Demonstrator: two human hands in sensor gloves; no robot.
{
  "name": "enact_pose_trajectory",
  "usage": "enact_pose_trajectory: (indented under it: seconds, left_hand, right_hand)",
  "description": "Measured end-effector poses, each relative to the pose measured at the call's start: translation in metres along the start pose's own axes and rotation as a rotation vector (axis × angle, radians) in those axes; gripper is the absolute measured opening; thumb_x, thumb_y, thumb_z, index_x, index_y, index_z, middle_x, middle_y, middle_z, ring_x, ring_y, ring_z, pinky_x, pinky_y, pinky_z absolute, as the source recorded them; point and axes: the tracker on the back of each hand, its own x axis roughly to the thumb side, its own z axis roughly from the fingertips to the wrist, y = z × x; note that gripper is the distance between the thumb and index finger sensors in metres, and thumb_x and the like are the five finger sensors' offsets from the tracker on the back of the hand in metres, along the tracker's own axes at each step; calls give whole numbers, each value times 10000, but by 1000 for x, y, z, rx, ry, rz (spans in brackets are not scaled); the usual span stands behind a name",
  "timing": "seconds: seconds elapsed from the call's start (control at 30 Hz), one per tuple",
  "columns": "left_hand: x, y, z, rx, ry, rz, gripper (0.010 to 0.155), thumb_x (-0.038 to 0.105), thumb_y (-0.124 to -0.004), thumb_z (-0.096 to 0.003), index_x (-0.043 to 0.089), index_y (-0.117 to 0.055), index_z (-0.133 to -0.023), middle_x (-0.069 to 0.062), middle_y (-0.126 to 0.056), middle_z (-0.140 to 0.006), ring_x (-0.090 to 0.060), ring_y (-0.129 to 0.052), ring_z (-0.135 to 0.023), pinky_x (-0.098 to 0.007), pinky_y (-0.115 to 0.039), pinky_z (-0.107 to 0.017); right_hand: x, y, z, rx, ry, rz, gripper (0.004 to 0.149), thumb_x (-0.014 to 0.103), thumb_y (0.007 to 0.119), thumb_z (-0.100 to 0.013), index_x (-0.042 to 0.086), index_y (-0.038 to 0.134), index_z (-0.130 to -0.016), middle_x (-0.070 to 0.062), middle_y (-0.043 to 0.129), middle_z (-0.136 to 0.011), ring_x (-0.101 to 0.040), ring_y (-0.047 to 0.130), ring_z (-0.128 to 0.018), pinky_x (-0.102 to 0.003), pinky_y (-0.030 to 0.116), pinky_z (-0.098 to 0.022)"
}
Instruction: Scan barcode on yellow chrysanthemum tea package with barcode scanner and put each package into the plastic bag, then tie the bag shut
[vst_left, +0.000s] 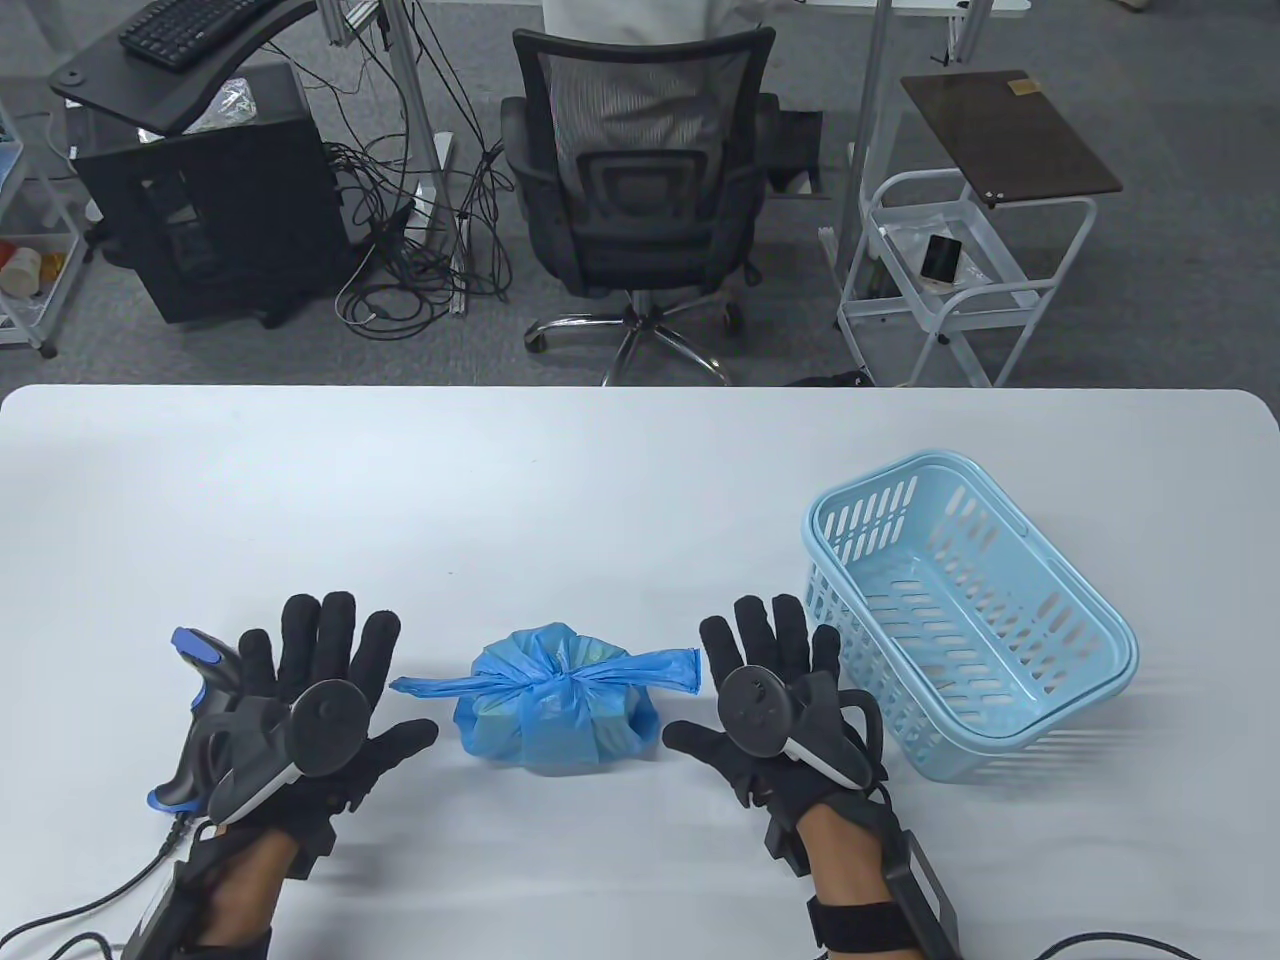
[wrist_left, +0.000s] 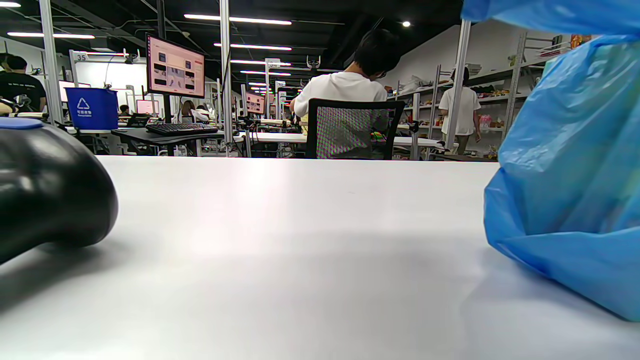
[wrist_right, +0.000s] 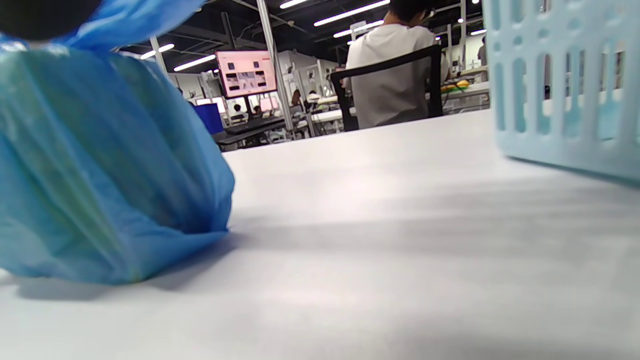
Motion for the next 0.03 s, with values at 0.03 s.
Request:
enact_pose_trajectory:
  seconds: [0.03]
  left_hand:
    - [0, -1, 0, -11, 5, -14, 1009, 882, -496, -242, 427, -154, -1075, 22, -81, -1190, -338, -22, -1098, -679, -173, -752]
  right_hand:
    - [0, 0, 0, 1, 0, 4, 970, 785, 595, -292, 292, 231, -1043, -115, 160, -1141, -475, 77, -1023, -735, 182, -705]
